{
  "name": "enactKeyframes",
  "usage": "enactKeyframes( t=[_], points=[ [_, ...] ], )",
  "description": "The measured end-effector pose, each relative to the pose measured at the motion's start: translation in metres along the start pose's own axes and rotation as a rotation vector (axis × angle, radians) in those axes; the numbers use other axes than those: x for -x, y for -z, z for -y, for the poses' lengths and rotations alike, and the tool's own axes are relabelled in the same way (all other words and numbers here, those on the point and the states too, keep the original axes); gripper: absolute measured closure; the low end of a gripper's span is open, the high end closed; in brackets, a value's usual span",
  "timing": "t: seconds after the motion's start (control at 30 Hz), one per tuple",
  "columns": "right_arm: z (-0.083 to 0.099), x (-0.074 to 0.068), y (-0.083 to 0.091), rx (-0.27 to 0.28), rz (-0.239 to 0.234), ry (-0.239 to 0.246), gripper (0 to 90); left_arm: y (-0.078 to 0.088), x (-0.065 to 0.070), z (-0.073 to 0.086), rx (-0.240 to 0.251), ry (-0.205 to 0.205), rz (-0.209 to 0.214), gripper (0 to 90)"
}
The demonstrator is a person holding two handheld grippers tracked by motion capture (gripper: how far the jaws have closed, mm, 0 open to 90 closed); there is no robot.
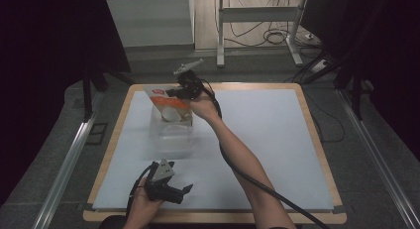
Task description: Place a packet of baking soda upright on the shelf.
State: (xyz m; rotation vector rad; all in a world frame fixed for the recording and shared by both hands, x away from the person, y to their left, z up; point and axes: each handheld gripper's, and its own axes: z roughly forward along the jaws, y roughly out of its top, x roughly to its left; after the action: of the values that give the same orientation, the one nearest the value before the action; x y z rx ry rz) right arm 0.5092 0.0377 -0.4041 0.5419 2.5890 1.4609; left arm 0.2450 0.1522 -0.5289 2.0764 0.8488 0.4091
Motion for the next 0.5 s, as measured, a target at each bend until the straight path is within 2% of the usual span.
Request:
enactKeyframes(
  t=[0.1, 0.3, 0.4, 0.5],
  points=[
    [0.010, 0.006, 0.007, -0.032, 0.032, -0.002, 88.7, -0.001, 0.000, 0.000, -0.003, 0.000, -0.003, 0.8],
    [0.028, 0.011, 0.013, -0.061, 0.052, -0.015, 88.2, -0.001, 0.000, 0.000, -0.008, -0.002, -0.007, 0.8],
    [0.029, 0.012, 0.013, -0.084, 0.072, -0.003, 86.8, -0.001, 0.000, 0.000, -0.008, -0.001, -0.005, 0.8],
    [0.027, 0.012, 0.014, -0.082, 0.070, -0.007, 85.8, -0.001, -0.001, 0.000, -0.009, 0.000, -0.005, 0.8]
  ],
)
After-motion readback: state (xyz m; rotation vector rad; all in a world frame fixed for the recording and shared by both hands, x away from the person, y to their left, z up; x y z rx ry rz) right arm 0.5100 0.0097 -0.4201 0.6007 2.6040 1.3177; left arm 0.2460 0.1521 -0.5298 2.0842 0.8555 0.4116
